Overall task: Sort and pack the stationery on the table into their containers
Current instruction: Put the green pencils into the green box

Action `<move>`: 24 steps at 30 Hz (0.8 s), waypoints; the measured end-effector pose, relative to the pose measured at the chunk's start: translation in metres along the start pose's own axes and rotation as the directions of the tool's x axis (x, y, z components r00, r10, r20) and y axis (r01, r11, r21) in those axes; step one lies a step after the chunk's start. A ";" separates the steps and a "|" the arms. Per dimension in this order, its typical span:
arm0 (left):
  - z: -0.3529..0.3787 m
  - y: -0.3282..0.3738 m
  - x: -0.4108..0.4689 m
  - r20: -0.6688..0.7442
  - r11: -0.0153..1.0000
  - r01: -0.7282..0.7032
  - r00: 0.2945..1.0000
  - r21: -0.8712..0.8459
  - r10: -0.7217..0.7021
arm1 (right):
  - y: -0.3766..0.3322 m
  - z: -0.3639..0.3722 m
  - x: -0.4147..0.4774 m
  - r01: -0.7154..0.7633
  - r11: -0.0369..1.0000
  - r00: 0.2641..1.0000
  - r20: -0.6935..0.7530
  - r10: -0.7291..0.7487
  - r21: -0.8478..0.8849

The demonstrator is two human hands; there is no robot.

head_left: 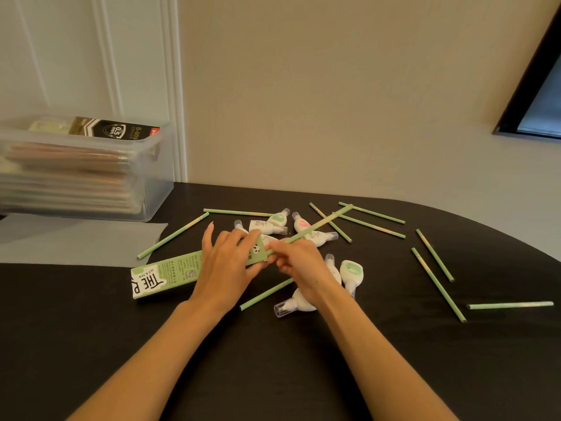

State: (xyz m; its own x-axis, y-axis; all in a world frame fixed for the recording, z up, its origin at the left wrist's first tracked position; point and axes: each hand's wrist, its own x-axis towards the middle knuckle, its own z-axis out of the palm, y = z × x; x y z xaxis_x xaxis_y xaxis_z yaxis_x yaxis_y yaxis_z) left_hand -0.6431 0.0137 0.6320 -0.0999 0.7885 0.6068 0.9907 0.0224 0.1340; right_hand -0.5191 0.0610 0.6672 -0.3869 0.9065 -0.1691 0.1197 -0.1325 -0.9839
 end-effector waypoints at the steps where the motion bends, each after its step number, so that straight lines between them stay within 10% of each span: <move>1: 0.001 -0.001 0.000 -0.017 1.000 -0.005 1.000 -0.001 0.005 | 0.001 0.002 0.000 0.002 0.999 1.000 0.018 -0.001 -0.040; 9: -0.001 0.001 0.002 -0.026 1.000 0.011 1.000 -0.028 -0.012 | -0.011 -0.008 -0.004 0.088 0.924 0.992 -0.117 -0.047 0.372; 14: -0.003 0.000 0.000 -0.031 0.999 0.026 0.999 -0.025 -0.027 | -0.019 0.007 -0.001 -0.137 0.990 0.988 -0.073 0.135 -0.027; 24: -0.009 0.003 0.000 0.043 0.997 0.068 0.997 -0.042 -0.066 | -0.009 -0.008 -0.004 0.212 0.945 0.933 -0.341 -0.119 0.251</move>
State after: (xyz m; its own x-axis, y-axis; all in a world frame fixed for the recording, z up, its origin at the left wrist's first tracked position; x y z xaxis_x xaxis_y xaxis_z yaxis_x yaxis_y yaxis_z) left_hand -0.6407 0.0084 0.6393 -0.1614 0.8108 0.5627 0.9769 0.0505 0.2074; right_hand -0.5110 0.0620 0.6770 -0.0637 0.9977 -0.0216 -0.1980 -0.0339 -0.9796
